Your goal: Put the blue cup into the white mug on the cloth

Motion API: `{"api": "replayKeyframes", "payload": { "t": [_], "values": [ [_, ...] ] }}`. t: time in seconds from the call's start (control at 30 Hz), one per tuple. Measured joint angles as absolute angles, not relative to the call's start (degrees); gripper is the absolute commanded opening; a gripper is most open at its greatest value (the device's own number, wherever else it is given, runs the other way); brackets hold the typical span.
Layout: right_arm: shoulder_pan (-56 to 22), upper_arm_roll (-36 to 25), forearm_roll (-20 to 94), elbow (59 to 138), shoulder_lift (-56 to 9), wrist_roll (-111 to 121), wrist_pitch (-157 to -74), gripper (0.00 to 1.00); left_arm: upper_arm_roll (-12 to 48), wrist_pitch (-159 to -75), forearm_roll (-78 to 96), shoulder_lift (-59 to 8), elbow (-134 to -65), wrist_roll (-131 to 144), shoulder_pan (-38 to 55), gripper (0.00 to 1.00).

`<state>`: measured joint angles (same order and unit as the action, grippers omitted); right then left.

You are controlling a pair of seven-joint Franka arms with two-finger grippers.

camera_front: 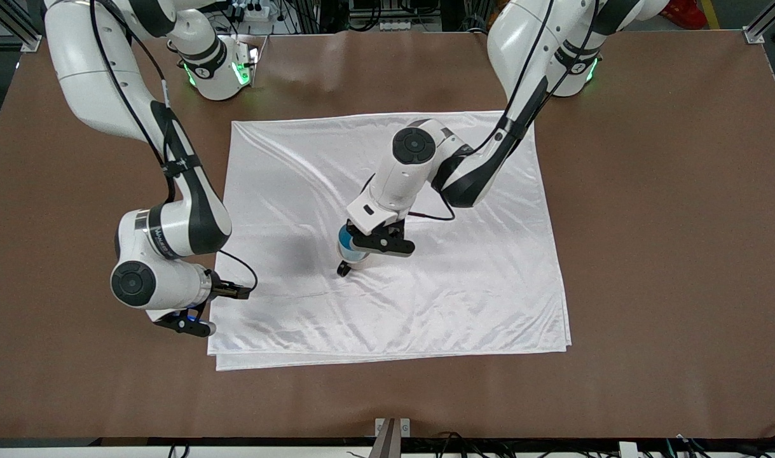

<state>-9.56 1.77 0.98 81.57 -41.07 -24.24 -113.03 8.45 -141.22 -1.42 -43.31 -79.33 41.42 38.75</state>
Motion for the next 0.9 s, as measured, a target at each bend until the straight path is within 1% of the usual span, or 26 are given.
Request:
{"api": "replayKeyframes", "payload": {
  "t": [0.2,0.57,0.7,0.87,0.9],
  "values": [
    [-9.5,1.8,1.0,89.5,-35.3,-23.0,-116.5,1.0,8.5,-141.2,-1.4,-43.4,-79.3,41.5,39.1,0.0],
    [-9.5,2.2,1.0,104.3,-22.9,-20.9,-116.9,1.0,8.4,-141.1,-1.4,-43.8,-79.5,42.2,39.7,0.0],
    [-9.5,2.3,1.0,107.9,-19.8,-20.8,-117.1,1.0,8.4,-141.1,-1.4,-44.0,-79.7,42.2,39.7,0.0],
    [-9.2,2.5,1.0,109.9,-16.7,-20.6,-116.7,1.0,8.3,-140.8,-1.4,-44.1,-80.2,42.2,39.7,0.0],
    [-9.0,2.7,1.0,110.0,-16.3,-20.5,-116.3,1.0,8.3,-140.8,-1.4,-44.1,-80.2,42.2,39.7,0.18]
  ]
}}
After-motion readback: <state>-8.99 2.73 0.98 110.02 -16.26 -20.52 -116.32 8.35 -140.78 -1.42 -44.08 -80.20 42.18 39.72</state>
